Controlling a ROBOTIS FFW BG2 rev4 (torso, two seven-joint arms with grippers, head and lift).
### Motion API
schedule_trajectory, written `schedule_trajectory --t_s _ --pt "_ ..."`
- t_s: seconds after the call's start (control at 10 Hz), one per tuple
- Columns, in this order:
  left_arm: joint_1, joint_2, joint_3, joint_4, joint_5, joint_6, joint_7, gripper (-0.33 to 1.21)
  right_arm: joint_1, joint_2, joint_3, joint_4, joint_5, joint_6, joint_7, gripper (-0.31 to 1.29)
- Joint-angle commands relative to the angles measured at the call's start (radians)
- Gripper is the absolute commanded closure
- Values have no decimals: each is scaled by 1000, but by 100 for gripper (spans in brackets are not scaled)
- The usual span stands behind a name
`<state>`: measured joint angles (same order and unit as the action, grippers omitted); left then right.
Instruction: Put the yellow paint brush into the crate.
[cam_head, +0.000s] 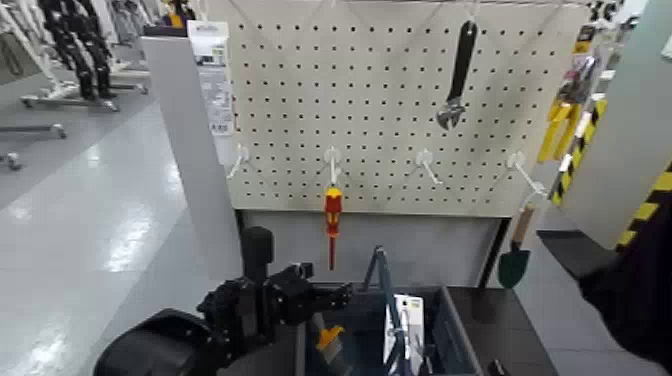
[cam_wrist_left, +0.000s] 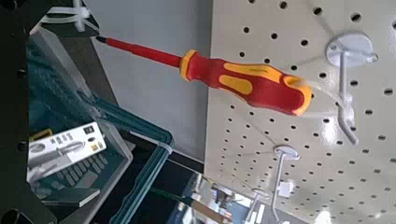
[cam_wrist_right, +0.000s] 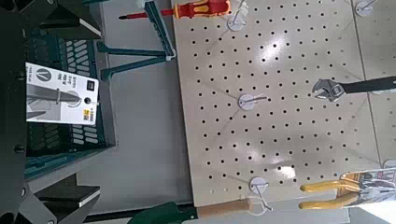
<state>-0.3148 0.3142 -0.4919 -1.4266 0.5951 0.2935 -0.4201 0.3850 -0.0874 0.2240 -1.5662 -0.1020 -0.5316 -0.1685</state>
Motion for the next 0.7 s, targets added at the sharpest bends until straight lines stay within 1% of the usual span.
schedule_trajectory --t_s 0.1,0.2,0.3,0.5,0.7 --pt "8 3 15 -87 -186 42 7 11 0 0 -2 2 -1 -2 0 13" --pt "19 6 22 -115 -230 19 21 11 0 0 -2 2 -1 -2 0 13" --pt "39 9 35 -158 -281 3 55 11 -1 -2 -2 3 -2 -5 0 13" --pt "86 9 52 -227 -393 -33 101 11 -1 -2 -3 3 -4 -8 0 13" --pt "186 -3 105 -255 -434 -163 193 11 0 -2 -6 5 -7 -11 0 13"
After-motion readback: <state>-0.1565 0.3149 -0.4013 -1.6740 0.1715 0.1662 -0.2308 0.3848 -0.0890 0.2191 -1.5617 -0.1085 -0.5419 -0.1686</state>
